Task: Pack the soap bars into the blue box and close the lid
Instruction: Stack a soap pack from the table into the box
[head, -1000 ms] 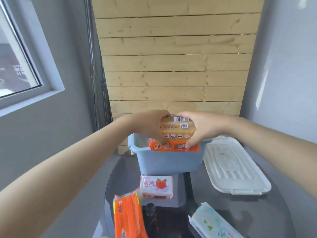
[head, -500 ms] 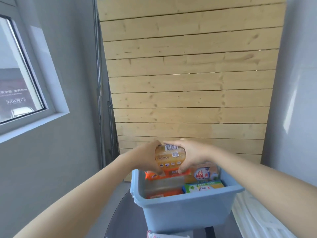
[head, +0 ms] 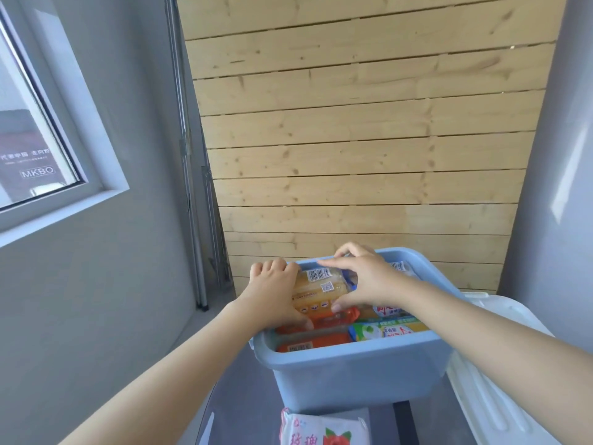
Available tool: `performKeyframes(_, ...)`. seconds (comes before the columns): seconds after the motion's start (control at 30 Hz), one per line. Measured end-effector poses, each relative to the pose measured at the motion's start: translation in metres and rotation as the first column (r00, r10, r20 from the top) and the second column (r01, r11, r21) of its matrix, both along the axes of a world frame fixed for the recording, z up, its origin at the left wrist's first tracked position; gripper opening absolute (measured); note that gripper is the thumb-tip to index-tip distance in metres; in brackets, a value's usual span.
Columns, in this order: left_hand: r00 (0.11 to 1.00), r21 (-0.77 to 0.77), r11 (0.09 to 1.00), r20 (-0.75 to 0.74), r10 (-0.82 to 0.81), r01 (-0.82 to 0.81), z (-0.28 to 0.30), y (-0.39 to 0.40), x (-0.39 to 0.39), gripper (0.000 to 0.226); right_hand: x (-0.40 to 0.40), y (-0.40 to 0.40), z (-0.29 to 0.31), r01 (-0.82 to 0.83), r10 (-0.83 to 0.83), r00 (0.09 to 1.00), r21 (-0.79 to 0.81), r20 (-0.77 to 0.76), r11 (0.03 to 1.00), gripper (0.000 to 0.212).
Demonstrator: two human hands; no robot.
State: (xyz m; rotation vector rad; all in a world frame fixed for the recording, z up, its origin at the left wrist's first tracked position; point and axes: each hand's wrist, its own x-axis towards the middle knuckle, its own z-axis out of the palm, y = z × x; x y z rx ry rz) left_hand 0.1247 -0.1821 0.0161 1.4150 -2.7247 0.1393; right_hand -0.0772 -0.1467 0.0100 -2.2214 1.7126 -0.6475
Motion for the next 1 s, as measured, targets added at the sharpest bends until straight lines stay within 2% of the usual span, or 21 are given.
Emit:
performKeyframes(0.1, 0.997, -0.069, 0.997, -0.069, -0.035, 0.03, 0.003, 0.002, 0.0, 0.096, 0.004, 0.003, 0.001, -0.012, 0.011, 1.0, -0.031, -0.013, 0.999, 0.063)
performKeyframes(0.17, 0.992, -0.007, 0.998, -0.113, -0.058, 0.057, 0.006, 0.003, -0.001, 0.083, 0.006, 0.004, 0.001, -0.01, 0.01, 1.0, -0.023, -0.002, 1.0, 0.055)
performKeyframes(0.27, 0.989, 0.073, 0.995, -0.135, -0.061, 0.072, 0.009, 0.003, -0.002, 0.072, 0.008, 0.003, 0.001, 0.0, 0.0, 1.0, 0.001, -0.025, 1.0, 0.056)
performKeyframes(0.47, 0.986, 0.094, 0.995, -0.165, -0.013, 0.028, 0.008, 0.004, -0.005, 0.074, 0.011, 0.003, -0.003, 0.042, -0.042, 0.996, -0.008, -0.075, 0.999, 0.05)
performKeyframes(0.67, 0.982, 0.124, 0.992, -0.186, -0.013, 0.036, 0.019, 0.022, 0.004, 0.074, 0.016, 0.025, 0.008, 0.039, -0.049, 0.973, -0.049, -0.225, 0.998, 0.065)
performKeyframes(0.73, 0.963, 0.108, 0.993, -0.269, -0.016, 0.047, 0.022, 0.037, 0.009, 0.067, 0.021, 0.041, 0.014, 0.09, -0.106, 0.983, -0.111, -0.151, 0.99, 0.065)
performKeyframes(0.83, 0.903, 0.083, 0.994, -0.429, -0.023, 0.065, 0.025, 0.068, 0.022, 0.051, 0.031, 0.073, 0.026, 0.197, -0.195, 0.98, -0.209, 0.034, 0.958, 0.049)
performKeyframes(0.93, 0.834, 0.041, 0.994, -0.549, -0.066, 0.105, 0.024, 0.106, 0.039, 0.034, 0.048, 0.113, 0.027, 0.192, -0.174, 0.981, -0.303, 0.084, 0.934, 0.035)
performKeyframes(1.0, 0.782, 0.042, 0.99, -0.618, -0.083, 0.137, 0.019, 0.128, 0.05, 0.027, 0.062, 0.14, 0.019, 0.167, -0.136, 0.983, -0.31, 0.121, 0.936, 0.03)
